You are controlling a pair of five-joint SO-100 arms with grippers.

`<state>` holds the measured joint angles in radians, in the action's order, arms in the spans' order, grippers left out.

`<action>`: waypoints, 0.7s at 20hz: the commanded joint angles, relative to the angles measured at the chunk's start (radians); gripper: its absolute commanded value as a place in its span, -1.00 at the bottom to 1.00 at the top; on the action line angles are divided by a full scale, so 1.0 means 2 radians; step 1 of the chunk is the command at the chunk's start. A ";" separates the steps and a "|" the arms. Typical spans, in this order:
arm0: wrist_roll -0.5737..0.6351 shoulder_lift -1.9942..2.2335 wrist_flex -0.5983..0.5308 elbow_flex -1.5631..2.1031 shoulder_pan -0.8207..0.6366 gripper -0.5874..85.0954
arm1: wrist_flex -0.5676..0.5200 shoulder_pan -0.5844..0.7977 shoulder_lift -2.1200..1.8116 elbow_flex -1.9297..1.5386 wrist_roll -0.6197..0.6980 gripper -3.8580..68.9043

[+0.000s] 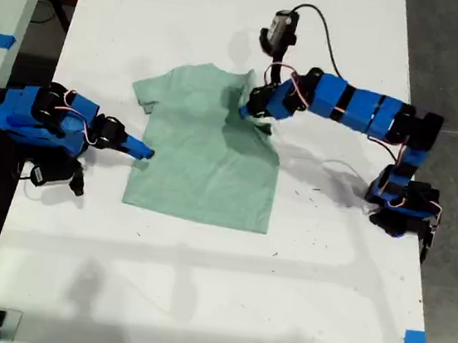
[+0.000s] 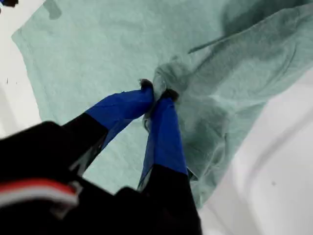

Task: Fold t shirt

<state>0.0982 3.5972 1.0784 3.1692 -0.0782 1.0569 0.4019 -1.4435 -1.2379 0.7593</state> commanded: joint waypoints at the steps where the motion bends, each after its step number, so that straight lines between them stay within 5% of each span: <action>1: 0.002 0.003 -0.005 -0.002 0.002 -0.71 | -0.040 -0.054 0.025 0.051 -0.015 -0.84; 4: 0.002 0.003 -0.005 -0.002 0.002 -0.71 | -0.025 -0.067 0.055 0.088 -0.010 -0.65; 7: 0.002 0.003 -0.005 -0.002 0.002 -0.71 | 0.035 -0.024 0.007 0.087 0.007 -0.11; 8: 0.002 0.003 -0.005 -0.002 0.002 -0.71 | 0.064 0.005 -0.029 0.075 0.017 -0.12; 10: 0.002 0.003 -0.005 -0.002 0.002 -0.71 | 0.128 0.080 -0.127 0.033 0.028 -0.89; 14: 0.002 0.003 -0.005 -0.002 0.002 -0.71 | 0.150 0.166 -0.384 -0.183 0.042 -0.89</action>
<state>0.0982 3.5972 1.0784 3.1692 -0.0782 1.3514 0.7072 -1.9221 -1.4404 0.8237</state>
